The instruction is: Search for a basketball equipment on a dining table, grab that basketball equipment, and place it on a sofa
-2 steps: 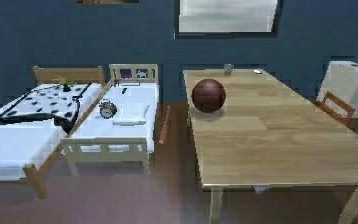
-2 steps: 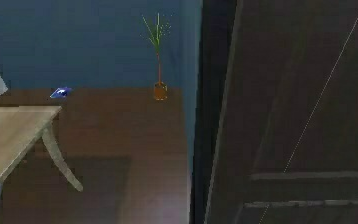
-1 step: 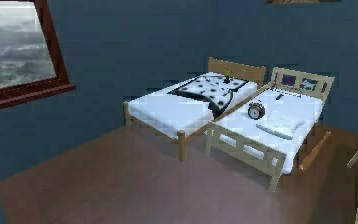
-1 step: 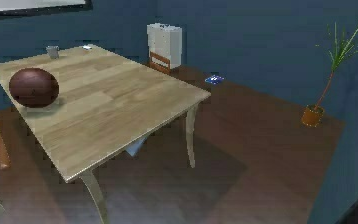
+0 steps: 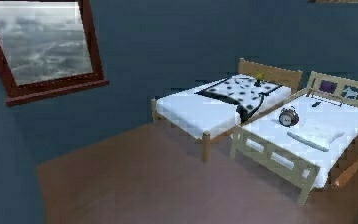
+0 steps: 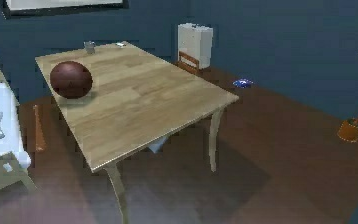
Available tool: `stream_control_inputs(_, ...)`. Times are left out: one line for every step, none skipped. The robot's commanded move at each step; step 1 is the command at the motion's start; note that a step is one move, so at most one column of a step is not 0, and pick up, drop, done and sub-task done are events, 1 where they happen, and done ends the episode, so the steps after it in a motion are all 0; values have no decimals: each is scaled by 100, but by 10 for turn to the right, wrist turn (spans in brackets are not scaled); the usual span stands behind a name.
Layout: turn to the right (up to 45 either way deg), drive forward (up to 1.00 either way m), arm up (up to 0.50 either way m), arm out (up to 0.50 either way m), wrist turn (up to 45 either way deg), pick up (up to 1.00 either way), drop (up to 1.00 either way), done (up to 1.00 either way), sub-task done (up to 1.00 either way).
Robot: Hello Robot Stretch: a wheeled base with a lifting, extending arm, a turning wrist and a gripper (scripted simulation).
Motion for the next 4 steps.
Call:
stream_control_inputs(0, 20, 0, 0, 0, 0, 0, 0, 0)
stream_control_inputs(450, 0, 0, 0, 0, 0, 0, 0, 0)
stream_control_inputs(300, 0, 0, 0, 0, 0, 0, 0, 0)
stream_control_inputs(0, 25, 0, 0, 0, 0, 0, 0, 0)
